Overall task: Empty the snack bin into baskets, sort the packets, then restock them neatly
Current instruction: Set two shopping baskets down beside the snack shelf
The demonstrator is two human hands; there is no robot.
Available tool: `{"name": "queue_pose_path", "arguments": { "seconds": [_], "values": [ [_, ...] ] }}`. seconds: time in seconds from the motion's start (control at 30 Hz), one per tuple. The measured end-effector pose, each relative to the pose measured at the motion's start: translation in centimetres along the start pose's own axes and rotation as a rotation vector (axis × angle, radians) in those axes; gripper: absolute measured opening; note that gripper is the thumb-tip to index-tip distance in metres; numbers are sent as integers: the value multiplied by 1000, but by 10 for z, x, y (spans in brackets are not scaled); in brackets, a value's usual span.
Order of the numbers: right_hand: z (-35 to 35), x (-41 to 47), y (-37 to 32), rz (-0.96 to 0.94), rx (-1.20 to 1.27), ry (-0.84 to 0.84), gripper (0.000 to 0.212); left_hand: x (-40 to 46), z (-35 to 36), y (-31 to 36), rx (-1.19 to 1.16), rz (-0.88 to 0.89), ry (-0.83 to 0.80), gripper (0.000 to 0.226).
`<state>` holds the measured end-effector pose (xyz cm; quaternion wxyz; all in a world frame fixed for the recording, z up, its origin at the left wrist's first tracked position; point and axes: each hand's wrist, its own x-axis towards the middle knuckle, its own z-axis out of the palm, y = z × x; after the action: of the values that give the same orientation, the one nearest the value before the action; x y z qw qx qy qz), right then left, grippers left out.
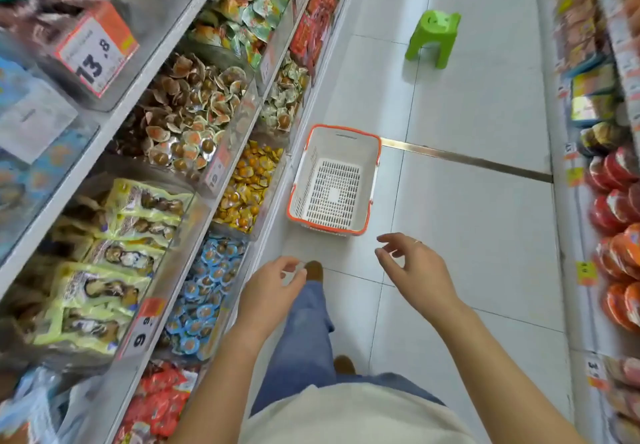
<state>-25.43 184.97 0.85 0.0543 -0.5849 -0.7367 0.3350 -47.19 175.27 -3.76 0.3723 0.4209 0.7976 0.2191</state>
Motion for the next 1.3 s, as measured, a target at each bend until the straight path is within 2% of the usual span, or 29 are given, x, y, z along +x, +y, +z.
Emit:
{"name": "queue_pose_path", "arguments": {
  "seconds": [0.23,0.37,0.53,0.67,0.77,1.0,1.13,1.3],
  "values": [
    [-9,186,-18,79,32,-3,27,194,-37,39,13,-37,-42,28],
    [-1,268,-3,153,63,-53,26,291,-39,62,39,-49,-65,29],
    [54,381,72,284,77,-83,26,423,32,36,126,-52,-92,33],
    [139,471,157,314,52,-146,29,525,117,-27,119,-143,-82,41],
    [203,521,215,317,41,-146,43,586,175,-82,76,-220,-41,50],
    [299,557,299,469,118,-78,79,643,247,-167,193,-269,43,59],
    [315,556,308,518,172,-17,77,645,268,-168,276,-312,140,67],
    [302,559,323,555,197,-11,74,642,276,-153,176,-291,153,73]
  ]
}}
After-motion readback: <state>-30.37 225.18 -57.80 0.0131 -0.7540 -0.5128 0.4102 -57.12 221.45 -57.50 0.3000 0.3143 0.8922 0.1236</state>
